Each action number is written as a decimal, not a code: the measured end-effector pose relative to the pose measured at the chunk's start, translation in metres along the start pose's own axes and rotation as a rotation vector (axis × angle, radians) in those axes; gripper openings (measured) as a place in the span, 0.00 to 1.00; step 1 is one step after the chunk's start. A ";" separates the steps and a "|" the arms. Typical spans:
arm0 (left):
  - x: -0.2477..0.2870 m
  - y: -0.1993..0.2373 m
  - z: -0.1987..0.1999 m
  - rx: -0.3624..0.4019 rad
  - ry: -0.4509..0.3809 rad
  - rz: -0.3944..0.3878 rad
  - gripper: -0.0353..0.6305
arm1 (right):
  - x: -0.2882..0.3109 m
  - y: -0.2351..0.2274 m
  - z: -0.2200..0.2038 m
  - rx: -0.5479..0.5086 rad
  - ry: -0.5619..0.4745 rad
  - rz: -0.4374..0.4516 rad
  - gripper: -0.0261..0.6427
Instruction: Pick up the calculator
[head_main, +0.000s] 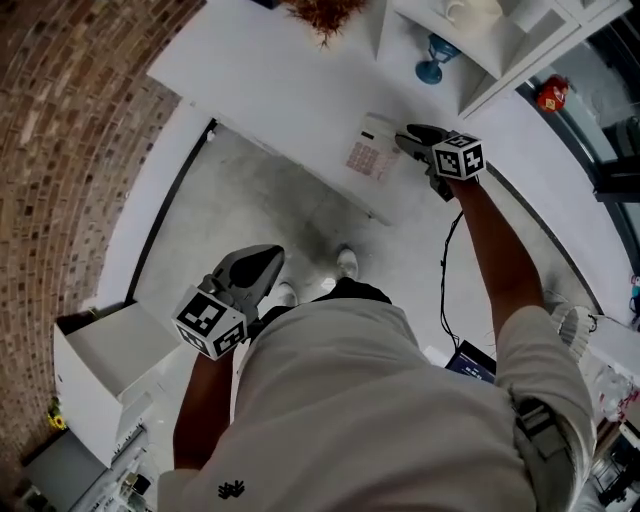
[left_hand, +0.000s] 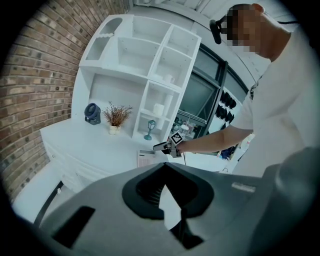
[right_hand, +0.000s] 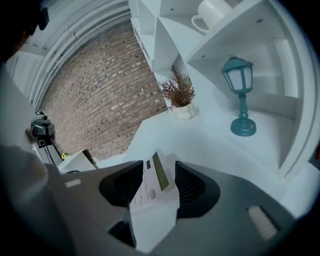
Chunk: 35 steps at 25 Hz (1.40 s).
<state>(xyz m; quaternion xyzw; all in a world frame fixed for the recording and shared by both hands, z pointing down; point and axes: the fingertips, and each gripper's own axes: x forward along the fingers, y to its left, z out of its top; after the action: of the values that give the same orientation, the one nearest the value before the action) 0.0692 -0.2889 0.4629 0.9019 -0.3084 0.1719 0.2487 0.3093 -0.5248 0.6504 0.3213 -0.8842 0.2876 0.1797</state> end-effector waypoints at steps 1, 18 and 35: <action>0.000 0.003 0.001 0.000 -0.001 0.011 0.06 | 0.007 -0.002 0.001 0.007 0.012 0.022 0.37; -0.007 0.025 -0.006 -0.015 0.026 0.081 0.06 | 0.062 0.002 -0.015 0.156 0.216 0.214 0.24; -0.042 0.031 -0.018 -0.003 -0.012 0.072 0.06 | 0.031 0.034 0.000 0.269 0.083 0.137 0.13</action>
<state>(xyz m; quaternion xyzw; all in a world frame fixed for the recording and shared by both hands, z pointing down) 0.0154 -0.2804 0.4682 0.8908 -0.3427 0.1747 0.2419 0.2642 -0.5178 0.6528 0.2694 -0.8493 0.4280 0.1514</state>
